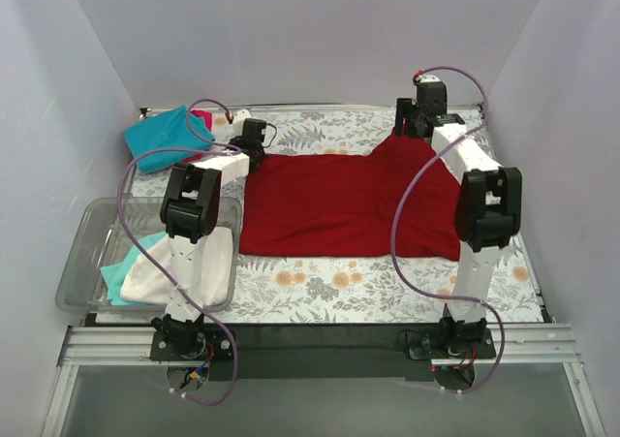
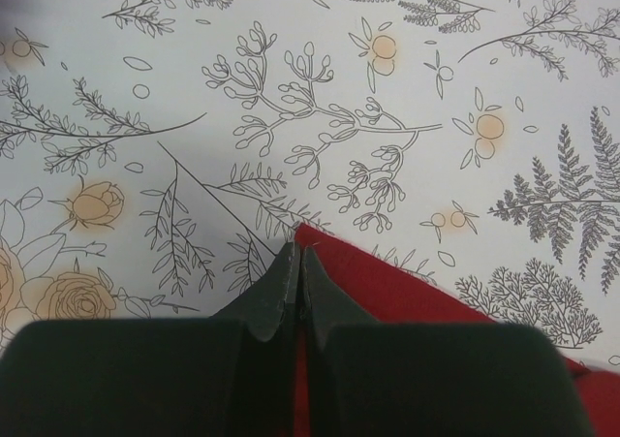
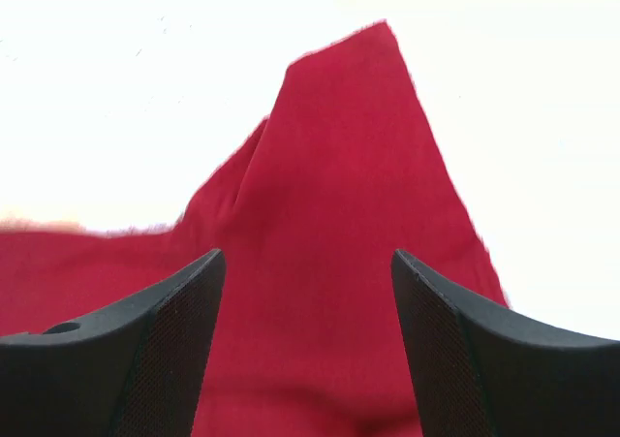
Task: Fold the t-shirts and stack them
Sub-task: Fold the tshirt
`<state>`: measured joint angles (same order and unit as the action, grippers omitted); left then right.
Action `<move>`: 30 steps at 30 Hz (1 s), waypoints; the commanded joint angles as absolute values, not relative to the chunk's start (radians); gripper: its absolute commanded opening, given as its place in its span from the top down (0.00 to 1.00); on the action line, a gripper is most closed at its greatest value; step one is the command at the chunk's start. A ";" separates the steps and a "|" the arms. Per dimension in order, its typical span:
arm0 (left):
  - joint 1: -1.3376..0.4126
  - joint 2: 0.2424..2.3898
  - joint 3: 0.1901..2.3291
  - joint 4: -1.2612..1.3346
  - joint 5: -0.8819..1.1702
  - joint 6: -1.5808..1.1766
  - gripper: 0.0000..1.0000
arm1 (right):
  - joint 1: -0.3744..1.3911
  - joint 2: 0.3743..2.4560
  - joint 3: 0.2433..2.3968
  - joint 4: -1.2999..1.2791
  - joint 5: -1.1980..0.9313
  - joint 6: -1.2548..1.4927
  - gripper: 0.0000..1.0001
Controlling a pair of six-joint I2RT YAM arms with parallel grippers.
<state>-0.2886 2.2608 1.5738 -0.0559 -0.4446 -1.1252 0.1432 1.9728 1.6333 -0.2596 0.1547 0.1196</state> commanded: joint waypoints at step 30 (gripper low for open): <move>-0.279 2.120 1.465 -0.046 -0.345 -1.112 1.00 | 0.026 2.615 2.261 -0.149 0.043 0.015 0.53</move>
<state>-0.2825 2.1983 1.4780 -0.0235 -0.3614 -1.1225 0.0284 2.6068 2.2246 -0.1799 0.1108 0.0223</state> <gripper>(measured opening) 0.018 0.477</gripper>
